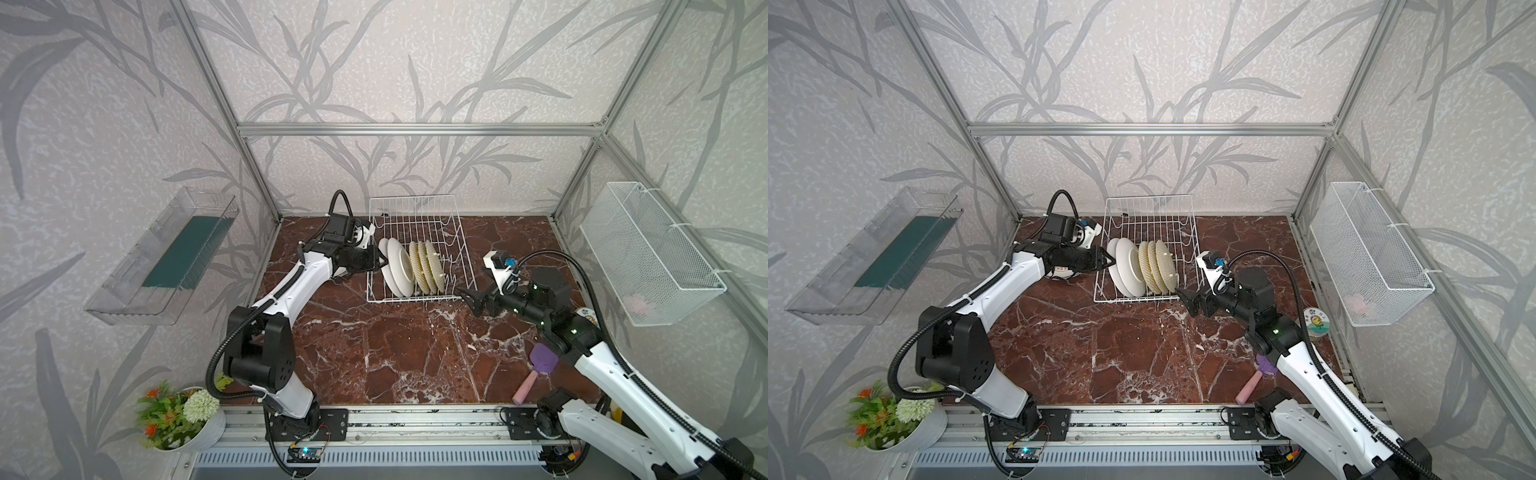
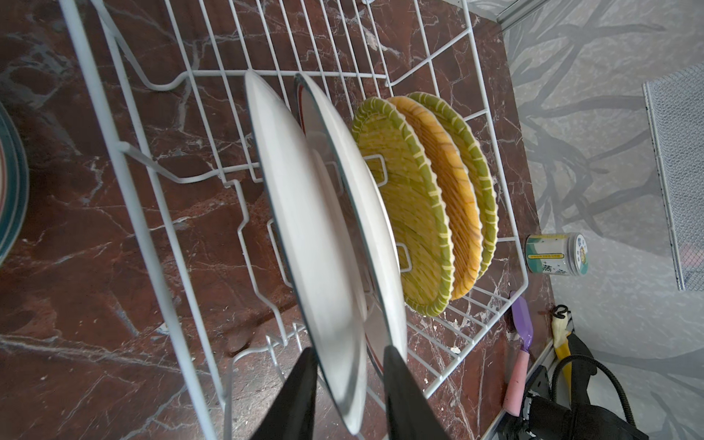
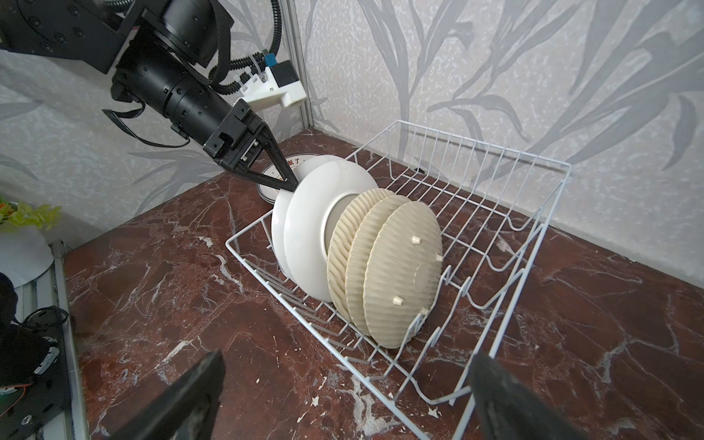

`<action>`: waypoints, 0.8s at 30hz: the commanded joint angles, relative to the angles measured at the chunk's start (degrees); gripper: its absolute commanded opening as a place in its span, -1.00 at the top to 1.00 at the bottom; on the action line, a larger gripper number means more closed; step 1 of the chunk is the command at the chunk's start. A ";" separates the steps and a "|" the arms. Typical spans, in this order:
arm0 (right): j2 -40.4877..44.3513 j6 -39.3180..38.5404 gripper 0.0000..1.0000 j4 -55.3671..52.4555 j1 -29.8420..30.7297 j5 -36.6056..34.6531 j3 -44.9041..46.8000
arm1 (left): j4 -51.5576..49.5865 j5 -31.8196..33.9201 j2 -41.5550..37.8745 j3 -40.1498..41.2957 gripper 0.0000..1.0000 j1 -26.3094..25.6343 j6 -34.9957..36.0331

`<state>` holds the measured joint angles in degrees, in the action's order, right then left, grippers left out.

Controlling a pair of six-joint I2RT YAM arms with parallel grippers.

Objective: Unload the plates from the dish rack
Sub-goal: Pick up a plate from the dish rack.

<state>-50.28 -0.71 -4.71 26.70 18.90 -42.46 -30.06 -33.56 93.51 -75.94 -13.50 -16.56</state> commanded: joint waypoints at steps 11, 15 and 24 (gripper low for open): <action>-0.25 -0.56 -0.98 1.55 0.32 -0.62 0.32 | -0.24 -0.16 2.33 -3.86 0.55 -0.30 0.19; -0.43 -0.71 -0.98 1.76 0.30 -0.53 0.27 | 0.65 -1.23 2.80 -3.73 0.59 -0.34 -0.47; -0.10 -1.05 -0.98 1.12 0.32 -0.79 0.25 | 1.67 -2.18 3.82 -4.19 0.50 -0.30 -1.72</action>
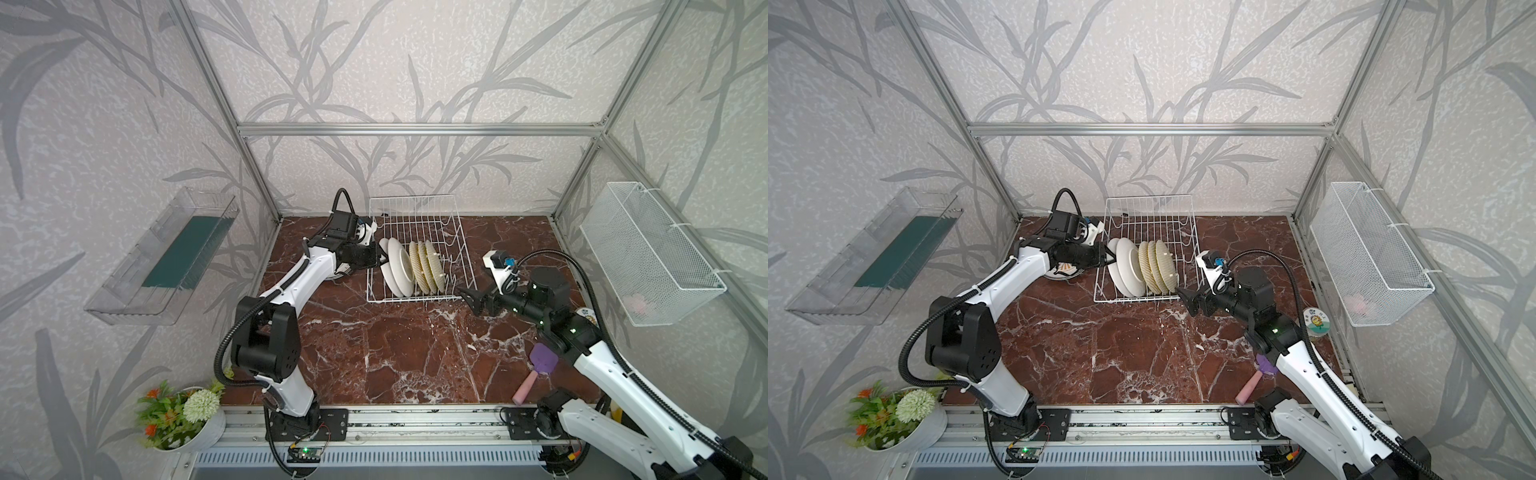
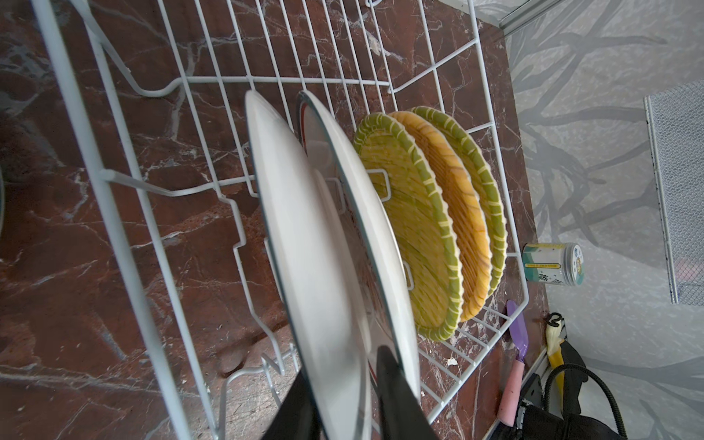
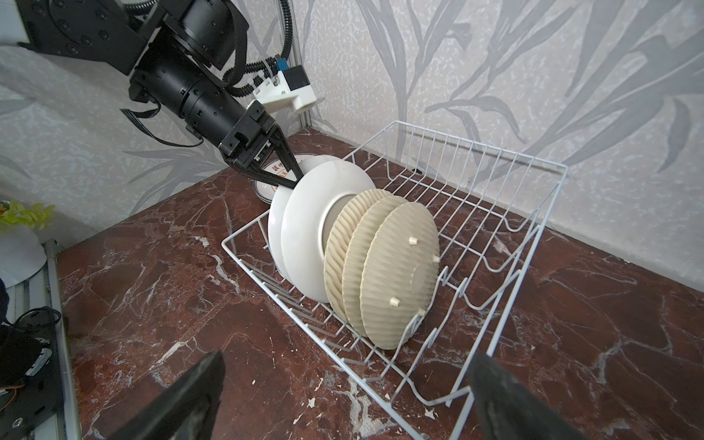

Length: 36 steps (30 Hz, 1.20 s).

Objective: Unload the plates from the dish rack
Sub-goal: Pick up a plate from the dish rack.

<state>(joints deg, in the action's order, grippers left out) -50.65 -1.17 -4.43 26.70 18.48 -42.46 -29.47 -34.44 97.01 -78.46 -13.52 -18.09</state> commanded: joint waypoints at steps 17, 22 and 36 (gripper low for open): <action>0.91 -0.86 -0.98 0.58 0.34 -0.64 0.41 | 6.77 -3.70 -1.09 0.71 1.00 -0.28 -4.60; 1.34 -0.85 -0.98 0.28 0.37 -0.97 0.43 | 8.96 -5.05 -1.74 2.03 1.00 -0.28 -6.30; 1.74 -0.76 -0.98 0.11 0.37 -1.08 0.43 | 16.10 -8.59 -2.87 6.91 1.00 -0.62 -11.83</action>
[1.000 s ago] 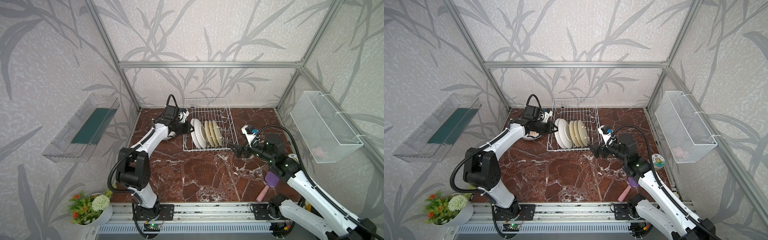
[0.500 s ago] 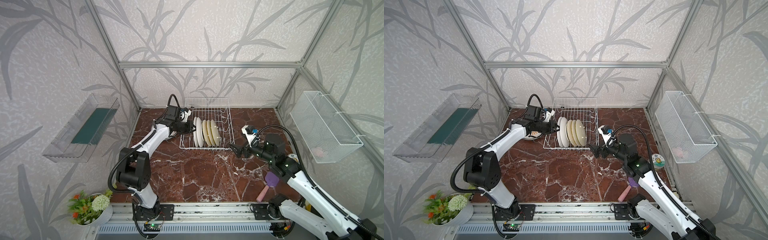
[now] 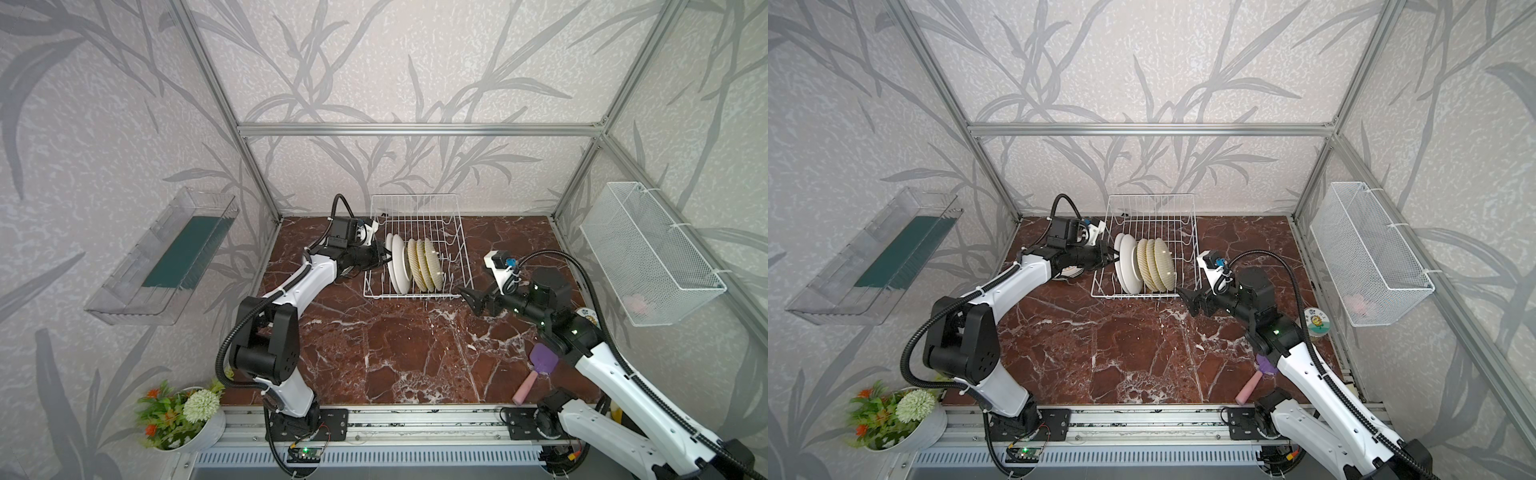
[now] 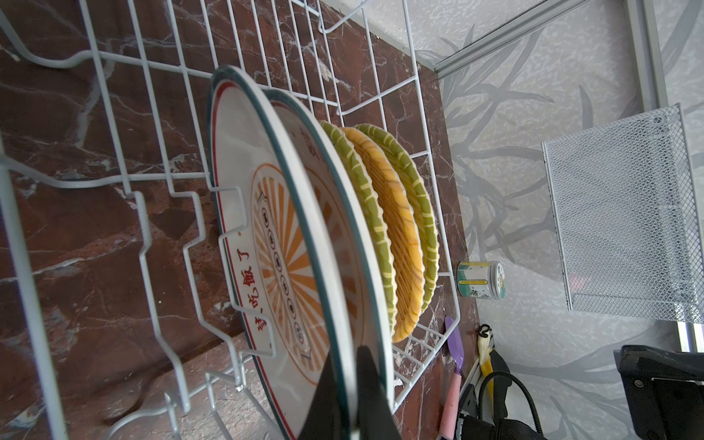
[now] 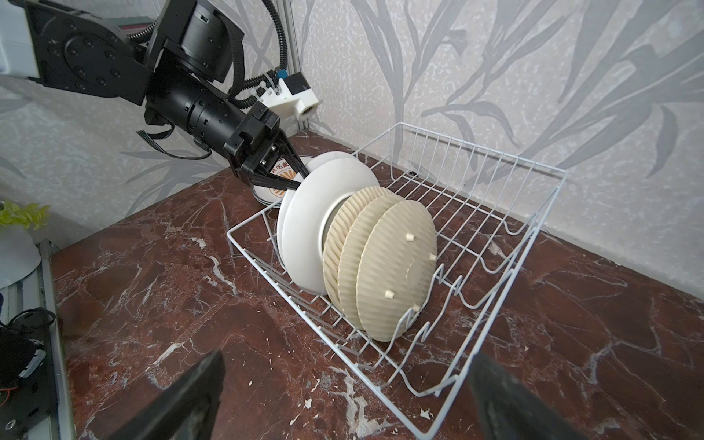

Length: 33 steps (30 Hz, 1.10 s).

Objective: Unload the plates from the dish rack
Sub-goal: Pick up a plate from the dish rack.

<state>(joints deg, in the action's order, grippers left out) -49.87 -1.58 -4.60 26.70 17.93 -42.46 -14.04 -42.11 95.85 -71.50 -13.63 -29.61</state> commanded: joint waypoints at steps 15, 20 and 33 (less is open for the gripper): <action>0.54 1.22 -0.98 2.10 0.32 0.33 0.93 | -0.73 0.56 -6.85 -0.96 1.00 -0.54 -0.03; 0.91 1.47 -0.98 1.97 0.44 0.26 0.97 | -0.02 0.74 -8.22 -0.53 1.00 -0.54 -0.75; 1.70 1.54 -0.98 1.56 0.72 -0.09 0.97 | -2.25 2.78 -11.21 -2.27 1.00 -0.44 0.02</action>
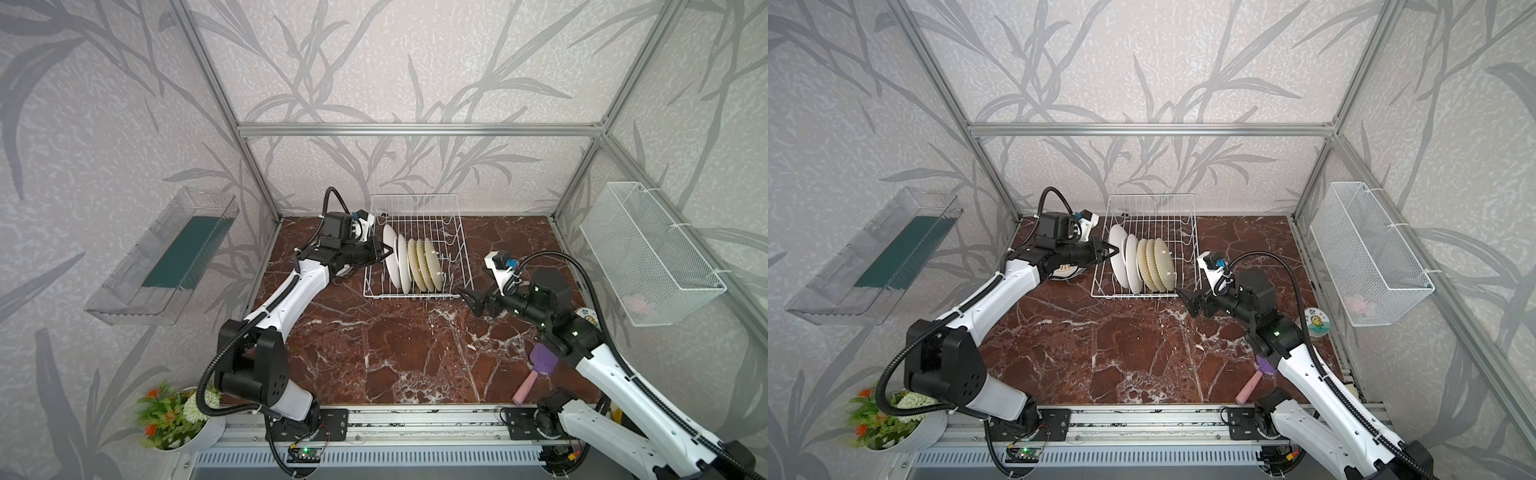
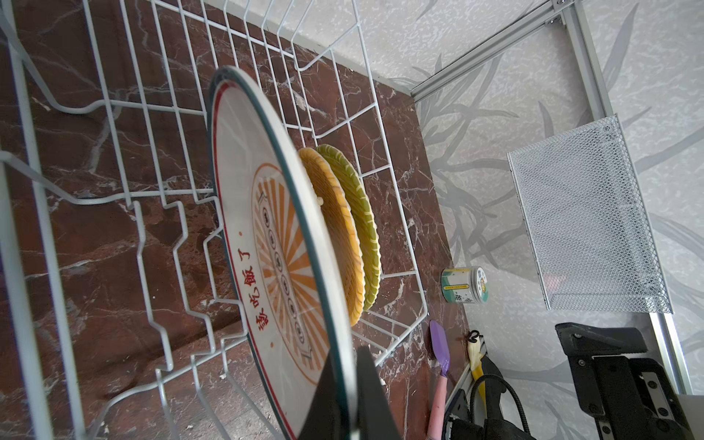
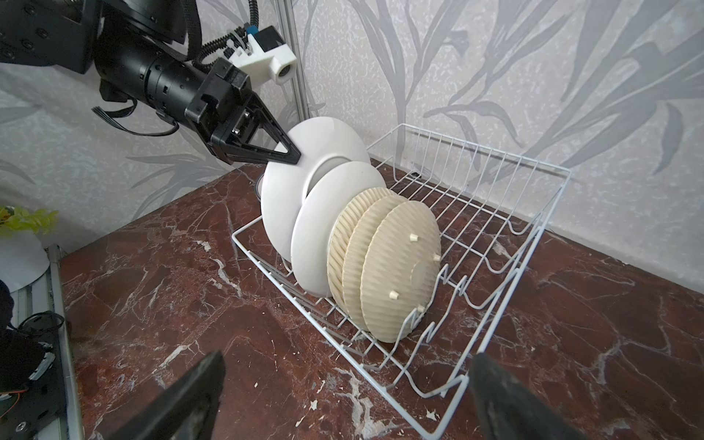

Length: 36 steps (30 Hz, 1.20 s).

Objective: Unload the plates from the dish rack
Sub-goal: Pick up a plate from the dish rack, then place the plate among the plates.

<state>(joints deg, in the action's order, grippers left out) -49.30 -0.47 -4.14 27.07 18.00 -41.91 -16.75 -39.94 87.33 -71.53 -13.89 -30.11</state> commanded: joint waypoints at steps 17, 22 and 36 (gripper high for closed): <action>1.57 0.47 -0.98 0.89 0.47 -0.42 0.43 | -1.32 3.98 -5.53 -5.45 1.00 -0.20 1.38; 1.66 0.47 -0.98 0.89 0.50 -0.51 0.42 | -1.69 4.76 -6.07 -6.41 1.00 -0.20 1.70; 2.10 1.39 -0.98 0.89 0.65 -0.77 0.07 | -9.05 10.65 -8.06 -12.98 1.00 -0.05 7.78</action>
<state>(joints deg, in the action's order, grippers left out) -48.49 -0.12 -4.16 27.27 17.80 -41.91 -25.54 -31.03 82.30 -80.90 -13.98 -25.52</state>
